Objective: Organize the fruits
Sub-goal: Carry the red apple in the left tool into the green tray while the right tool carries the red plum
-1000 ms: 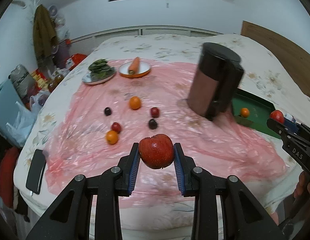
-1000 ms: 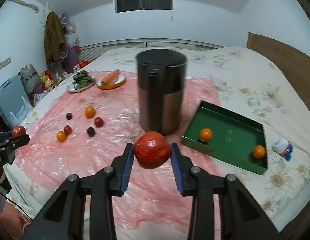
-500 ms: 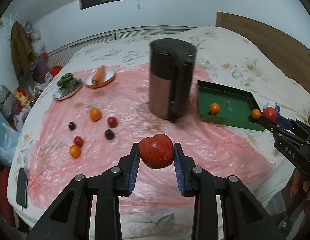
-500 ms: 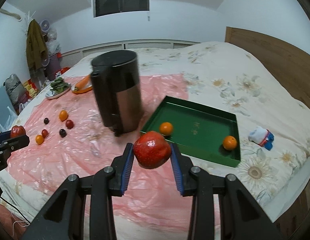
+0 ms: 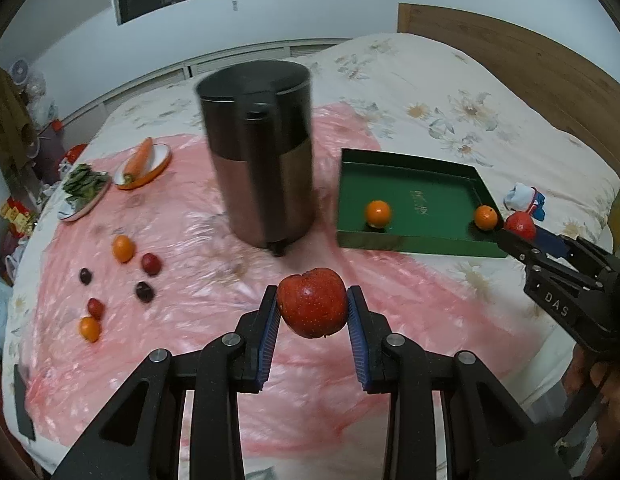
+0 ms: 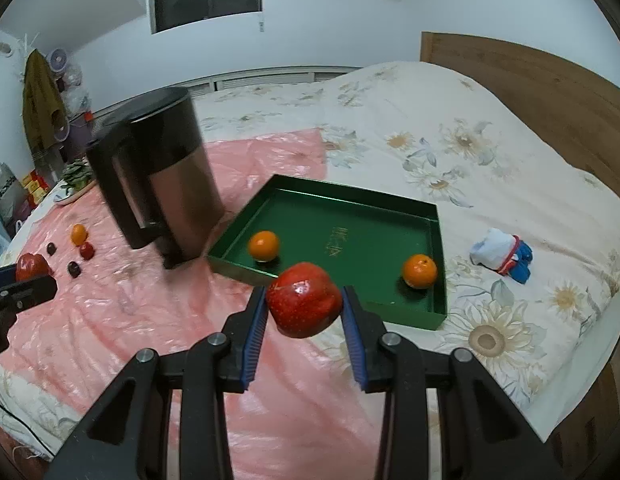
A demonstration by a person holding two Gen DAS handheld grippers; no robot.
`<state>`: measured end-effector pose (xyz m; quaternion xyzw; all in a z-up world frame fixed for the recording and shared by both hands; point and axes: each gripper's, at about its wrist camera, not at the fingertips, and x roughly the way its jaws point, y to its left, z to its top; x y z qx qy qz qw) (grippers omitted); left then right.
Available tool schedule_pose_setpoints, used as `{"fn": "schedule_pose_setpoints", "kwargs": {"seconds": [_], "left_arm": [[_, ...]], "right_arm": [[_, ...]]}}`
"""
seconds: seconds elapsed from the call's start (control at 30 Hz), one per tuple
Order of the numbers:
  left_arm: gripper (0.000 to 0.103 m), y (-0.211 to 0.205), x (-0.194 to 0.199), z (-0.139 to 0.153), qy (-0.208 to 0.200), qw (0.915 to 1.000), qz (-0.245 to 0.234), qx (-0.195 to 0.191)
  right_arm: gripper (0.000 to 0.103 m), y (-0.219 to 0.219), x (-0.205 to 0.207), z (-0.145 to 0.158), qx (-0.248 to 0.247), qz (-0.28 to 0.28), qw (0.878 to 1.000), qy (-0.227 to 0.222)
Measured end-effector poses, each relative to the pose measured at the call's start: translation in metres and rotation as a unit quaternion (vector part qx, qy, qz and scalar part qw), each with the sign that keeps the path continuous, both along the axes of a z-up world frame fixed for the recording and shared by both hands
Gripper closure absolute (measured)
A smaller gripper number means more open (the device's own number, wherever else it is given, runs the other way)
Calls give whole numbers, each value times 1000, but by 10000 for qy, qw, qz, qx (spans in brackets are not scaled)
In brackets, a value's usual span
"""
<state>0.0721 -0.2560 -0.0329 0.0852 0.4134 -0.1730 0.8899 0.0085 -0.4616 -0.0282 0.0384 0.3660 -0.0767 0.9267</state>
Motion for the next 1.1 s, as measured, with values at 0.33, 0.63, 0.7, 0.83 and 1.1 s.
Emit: {"fn": "schedule_pose_setpoints", "kwargs": {"seconds": [0.33, 0.63, 0.7, 0.83, 1.1], "left_arm": [[75, -62, 33, -27, 162, 9995, -273, 50], [75, -111, 74, -55, 314, 9988, -369, 53], [75, -121, 83, -62, 368, 9987, -363, 37], [75, -140, 98, -74, 407, 9984, -402, 39], [75, -180, 122, -96, 445, 9973, -580, 50]], "right_arm": [[53, -49, 25, -23, 0, -263, 9996, 111], [53, -81, 56, -48, 41, -313, 9992, 256], [53, -85, 65, -55, 59, -305, 9991, 288], [53, -91, 79, -69, 121, -293, 9989, 344], [53, -110, 103, -87, 118, -272, 9989, 375]]}}
